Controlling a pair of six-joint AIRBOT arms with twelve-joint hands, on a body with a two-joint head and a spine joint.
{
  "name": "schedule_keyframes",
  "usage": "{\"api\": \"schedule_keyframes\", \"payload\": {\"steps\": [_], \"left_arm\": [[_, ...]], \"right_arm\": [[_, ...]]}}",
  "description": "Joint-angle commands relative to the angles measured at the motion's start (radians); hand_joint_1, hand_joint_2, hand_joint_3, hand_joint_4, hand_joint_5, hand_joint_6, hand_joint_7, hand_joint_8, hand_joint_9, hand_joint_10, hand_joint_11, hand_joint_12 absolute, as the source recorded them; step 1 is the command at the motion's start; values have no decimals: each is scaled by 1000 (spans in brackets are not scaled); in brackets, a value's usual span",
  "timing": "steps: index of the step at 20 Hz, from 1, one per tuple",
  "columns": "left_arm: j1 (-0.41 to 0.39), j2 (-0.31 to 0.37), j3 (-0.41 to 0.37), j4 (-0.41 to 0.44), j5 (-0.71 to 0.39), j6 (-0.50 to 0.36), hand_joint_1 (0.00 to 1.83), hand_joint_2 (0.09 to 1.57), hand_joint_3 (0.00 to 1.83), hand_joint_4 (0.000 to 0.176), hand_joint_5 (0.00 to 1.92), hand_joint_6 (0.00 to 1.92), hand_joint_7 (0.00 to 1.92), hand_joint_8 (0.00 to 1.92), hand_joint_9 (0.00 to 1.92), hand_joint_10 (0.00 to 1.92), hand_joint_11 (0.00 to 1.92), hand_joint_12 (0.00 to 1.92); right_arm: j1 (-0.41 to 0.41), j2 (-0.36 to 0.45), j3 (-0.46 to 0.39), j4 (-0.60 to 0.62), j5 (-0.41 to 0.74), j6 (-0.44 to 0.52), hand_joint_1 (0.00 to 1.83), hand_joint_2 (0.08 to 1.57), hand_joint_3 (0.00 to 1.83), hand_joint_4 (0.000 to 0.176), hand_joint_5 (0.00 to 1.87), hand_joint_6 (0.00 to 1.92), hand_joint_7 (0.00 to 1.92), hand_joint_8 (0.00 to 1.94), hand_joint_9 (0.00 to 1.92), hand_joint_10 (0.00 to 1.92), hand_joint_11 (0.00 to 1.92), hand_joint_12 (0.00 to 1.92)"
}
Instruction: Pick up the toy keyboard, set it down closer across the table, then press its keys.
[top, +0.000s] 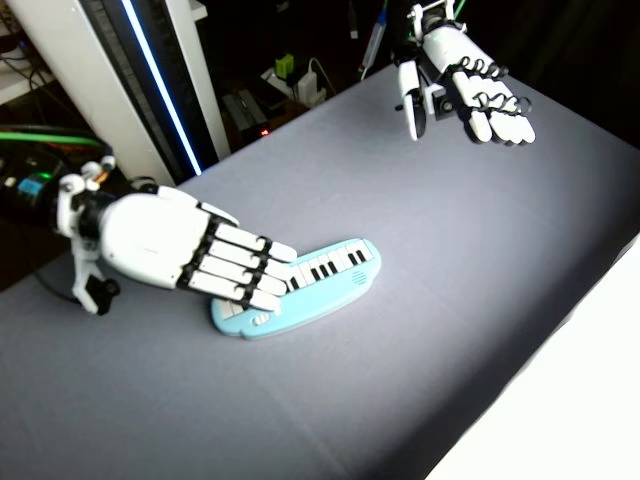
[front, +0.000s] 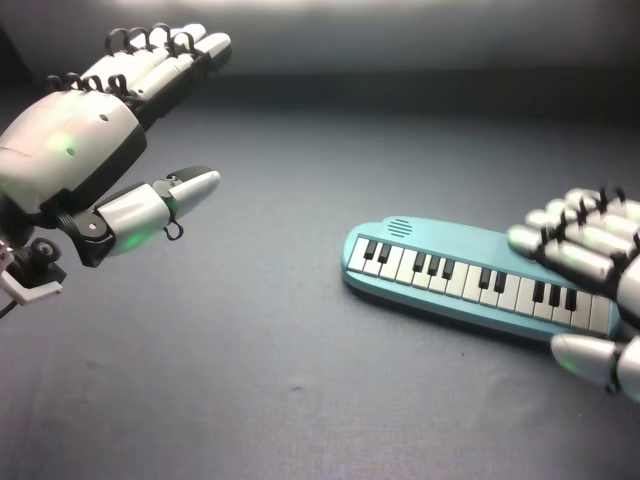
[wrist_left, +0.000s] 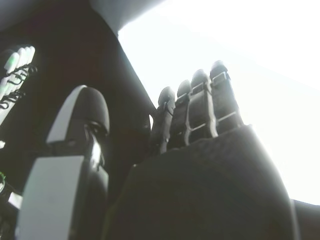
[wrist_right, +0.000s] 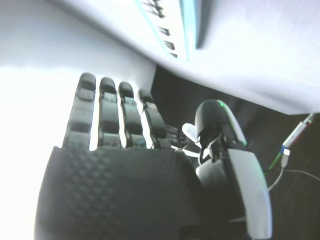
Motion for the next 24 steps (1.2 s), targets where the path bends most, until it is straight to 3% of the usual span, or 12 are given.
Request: {"api": "schedule_keyframes", "payload": {"steps": [1,6,12,13,14,15,18,19,21,22,23,24], "left_arm": [[-10,5,-4,8,-127,-2,624,1395,0,0,89,1,0,0,0,0,0,0],[-9,3,-3,8,-126,-2,663,1392,0,0,105,3,0,0,0,0,0,0],[-7,6,-7,4,-142,-2,675,1391,0,0,107,1,0,0,0,0,0,0],[0,6,-10,0,-154,-2,690,1385,0,0,102,1,0,0,0,0,0,0],[7,9,-14,-5,-165,-2,659,1384,0,0,57,1,0,0,0,0,0,0],[15,14,-20,-9,-180,-2,621,1387,0,0,31,2,0,0,0,0,0,0],[59,34,-51,-45,-284,-1,383,1410,8,76,0,0,0,0,0,0,0,0],[63,35,-53,-48,-294,-1,269,1406,7,80,0,0,0,0,0,0,0,0],[91,49,-71,-72,-367,-1,364,1433,9,21,0,0,0,0,0,0,0,0],[109,60,-84,-89,-424,4,370,1438,10,14,0,0,0,0,0,0,0,0],[117,66,-92,-96,-453,7,299,1426,5,71,0,0,0,0,0,0,0,0],[126,76,-103,-103,-489,17,284,1423,3,83,0,0,0,0,0,0,0,0]], "right_arm": [[1,-3,8,8,92,2,0,1423,0,0,282,48,0,0,0,0,0,0],[6,-42,43,16,23,2,0,1394,0,0,385,25,0,0,0,0,0,0],[10,59,-38,-4,242,2,0,1419,1,0,1,0,0,0,0,0,0,0],[10,82,-55,-14,297,10,0,1425,4,41,0,0,0,0,0,0,0,0],[9,99,-66,-20,340,18,0,1420,2,62,0,0,0,0,0,0,0,0],[7,116,-77,-23,386,25,0,1424,3,62,0,0,0,0,0,0,0,0],[-19,154,-106,-16,561,58,2,1429,4,102,0,0,0,0,0,0,0,0],[-21,154,-107,-13,571,60,95,1433,0,102,0,0,0,0,0,0,0,0],[-35,161,-108,7,628,68,202,1467,4,55,0,0,0,0,0,0,0,0],[-46,172,-113,19,671,72,211,1469,4,51,0,0,0,0,0,0,0,0],[-55,192,-117,23,694,74,161,1455,0,76,0,0,0,0,0,0,0,0],[-65,199,-122,29,728,78,151,1452,0,81,0,0,0,0,0,0,0,0]]}}
